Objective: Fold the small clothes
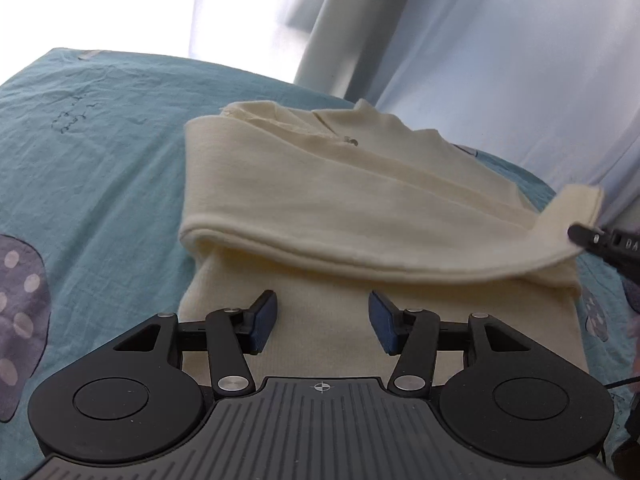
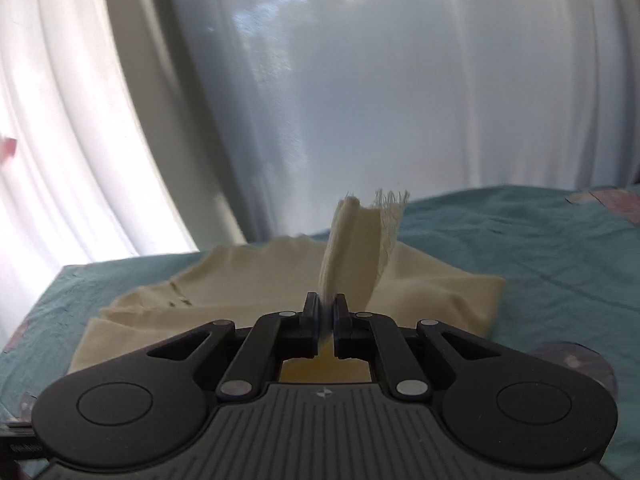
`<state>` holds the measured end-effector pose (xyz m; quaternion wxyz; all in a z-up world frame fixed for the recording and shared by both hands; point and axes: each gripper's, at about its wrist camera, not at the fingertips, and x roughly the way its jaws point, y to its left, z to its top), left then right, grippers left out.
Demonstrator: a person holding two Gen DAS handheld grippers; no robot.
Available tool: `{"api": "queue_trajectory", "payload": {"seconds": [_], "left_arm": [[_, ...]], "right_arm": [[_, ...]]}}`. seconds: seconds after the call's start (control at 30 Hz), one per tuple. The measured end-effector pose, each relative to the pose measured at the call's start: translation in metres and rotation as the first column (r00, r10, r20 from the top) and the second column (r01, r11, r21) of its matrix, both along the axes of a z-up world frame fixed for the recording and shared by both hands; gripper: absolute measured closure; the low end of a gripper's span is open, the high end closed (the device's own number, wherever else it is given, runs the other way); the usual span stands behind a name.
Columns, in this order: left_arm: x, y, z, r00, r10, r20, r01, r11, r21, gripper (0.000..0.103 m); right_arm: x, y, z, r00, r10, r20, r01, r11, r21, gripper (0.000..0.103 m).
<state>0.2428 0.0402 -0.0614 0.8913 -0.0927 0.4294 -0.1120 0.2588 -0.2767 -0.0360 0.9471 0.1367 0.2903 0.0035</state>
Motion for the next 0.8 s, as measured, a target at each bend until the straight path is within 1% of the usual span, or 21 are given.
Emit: {"api": "queue_trajectory", "payload": {"seconds": [0.07,0.1,0.13,0.2,0.23,0.27,0.3,0.43,0.47,0.5,0.57,0.63,0.7,0.77,0.8], "left_arm": [[0.002,-0.003,-0.002,1.0,-0.007,-0.008,0.007,1.0,-0.001,0.047],[0.002,-0.005,-0.002,1.0,-0.011,-0.007,0.011,1.0,0.001,0.047],[0.003,-0.006,-0.002,1.0,-0.015,-0.007,0.015,1.0,0.004,0.047],[0.004,-0.008,-0.002,1.0,-0.021,-0.008,0.021,1.0,0.004,0.047],[0.005,-0.008,-0.002,1.0,-0.022,-0.009,0.022,1.0,0.002,0.047],[0.005,-0.008,-0.002,1.0,-0.021,-0.011,0.021,1.0,0.0,0.047],[0.005,-0.007,-0.002,1.0,-0.021,-0.011,0.021,1.0,-0.004,0.046],[0.005,-0.004,-0.002,1.0,-0.015,-0.017,0.015,1.0,-0.014,0.043],[0.006,-0.003,-0.002,1.0,-0.015,-0.016,0.015,1.0,-0.014,0.043],[0.006,-0.002,-0.001,1.0,-0.012,-0.013,0.012,1.0,-0.012,0.043],[0.007,0.0,0.003,1.0,0.0,0.003,0.0,1.0,-0.003,0.043],[0.01,0.003,0.008,1.0,0.015,0.02,-0.015,1.0,0.008,0.043],[0.015,0.006,0.014,0.998,0.037,0.041,-0.038,0.999,0.022,0.043],[0.02,0.011,0.019,0.996,0.061,0.058,-0.063,0.998,0.03,0.043],[0.021,0.013,0.021,0.995,0.07,0.066,-0.073,0.997,0.035,0.043]], "right_arm": [[0.0,-0.017,-0.017,0.995,-0.018,-0.094,0.022,0.999,0.042,0.097],[-0.002,-0.022,-0.023,0.993,-0.02,-0.117,0.028,0.997,0.066,0.096],[-0.005,-0.024,-0.028,0.992,-0.02,-0.127,0.031,0.996,0.082,0.096],[-0.006,-0.025,-0.032,0.992,-0.027,-0.12,0.04,0.993,0.107,0.094],[-0.007,-0.026,-0.034,0.992,-0.03,-0.119,0.046,0.991,0.128,0.092],[-0.005,-0.026,-0.035,0.992,-0.036,-0.125,0.054,0.988,0.146,0.087],[-0.003,-0.027,-0.036,0.991,-0.04,-0.128,0.06,0.985,0.159,0.086],[0.003,-0.033,-0.04,0.988,-0.046,-0.147,0.075,0.978,0.197,0.087],[0.004,-0.033,-0.04,0.987,-0.048,-0.154,0.078,0.977,0.197,0.092],[0.005,-0.032,-0.039,0.987,-0.045,-0.155,0.074,0.979,0.192,0.097],[0.008,-0.028,-0.034,0.988,-0.035,-0.15,0.056,0.988,0.142,0.097],[0.012,-0.019,-0.021,0.994,-0.022,-0.111,0.03,0.997,0.076,0.097],[0.012,-0.012,0.002,1.0,0.003,-0.005,-0.003,1.0,0.031,0.097],[0.008,-0.014,0.022,0.992,0.016,0.123,-0.02,0.999,0.028,0.097],[0.006,-0.017,0.028,0.985,0.011,0.172,-0.016,0.999,0.029,0.097]]}}
